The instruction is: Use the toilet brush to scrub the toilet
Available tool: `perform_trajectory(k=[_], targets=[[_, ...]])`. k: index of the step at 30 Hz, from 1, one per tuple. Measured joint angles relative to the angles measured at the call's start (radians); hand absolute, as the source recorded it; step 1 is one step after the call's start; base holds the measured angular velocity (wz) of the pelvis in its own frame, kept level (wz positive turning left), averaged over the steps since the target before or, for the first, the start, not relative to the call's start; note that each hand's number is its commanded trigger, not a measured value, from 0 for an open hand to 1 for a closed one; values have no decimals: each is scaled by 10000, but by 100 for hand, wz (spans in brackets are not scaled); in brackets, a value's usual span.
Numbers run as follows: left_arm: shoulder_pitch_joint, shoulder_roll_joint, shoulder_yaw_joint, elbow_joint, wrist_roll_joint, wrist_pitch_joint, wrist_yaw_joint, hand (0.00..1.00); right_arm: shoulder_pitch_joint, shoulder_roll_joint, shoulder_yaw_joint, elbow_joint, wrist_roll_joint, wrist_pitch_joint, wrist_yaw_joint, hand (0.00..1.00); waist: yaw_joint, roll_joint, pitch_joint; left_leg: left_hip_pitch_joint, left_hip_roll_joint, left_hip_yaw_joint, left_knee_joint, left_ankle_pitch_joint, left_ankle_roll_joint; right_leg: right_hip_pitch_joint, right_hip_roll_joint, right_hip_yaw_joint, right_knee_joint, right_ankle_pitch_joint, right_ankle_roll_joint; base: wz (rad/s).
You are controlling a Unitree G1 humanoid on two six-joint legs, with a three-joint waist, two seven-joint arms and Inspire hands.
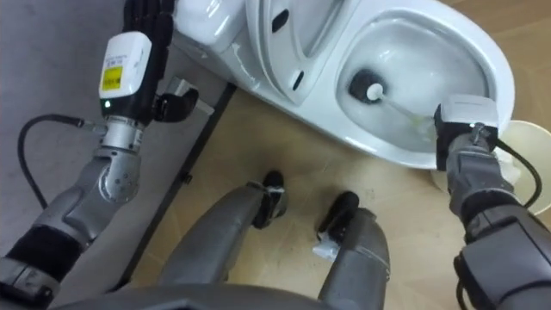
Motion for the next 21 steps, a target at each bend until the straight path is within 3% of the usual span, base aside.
perform_trajectory(k=[7,12,14,17,21], targets=[[-32,30,-419,-177,-112,417,542,0,-19,-73,380,-305,69,465,-96,100,100,110,-12,-145,12,10,-79,13,-30,-184,50,5,-43,2,-33,0],[-90,76,-575,-210,-470,401,875,0,-22,1,349,-345,1069,443,-182,100,67,74,7,-134,38,35,-186,33,-59,-199,165,131,-179,63,-28,-4],[-101,148,-527,-228,-469,396,972,0,-108,15,331,-340,2019,325,-182,100,51,-101,77,-136,47,143,-246,50,-76,-330,181,300,-118,62,-32,-9],[-87,339,-460,-263,-466,409,1053,0,-337,120,119,-342,2879,130,-174,100,-61,-306,102,-144,124,254,-272,76,-85,-445,178,437,-2,77,-60,-9],[72,347,-95,-224,-428,404,1376,0,-607,453,-1070,-890,3019,-236,-187,100,-525,-520,120,-231,150,306,-192,117,-94,-548,148,463,57,99,-104,-1]])
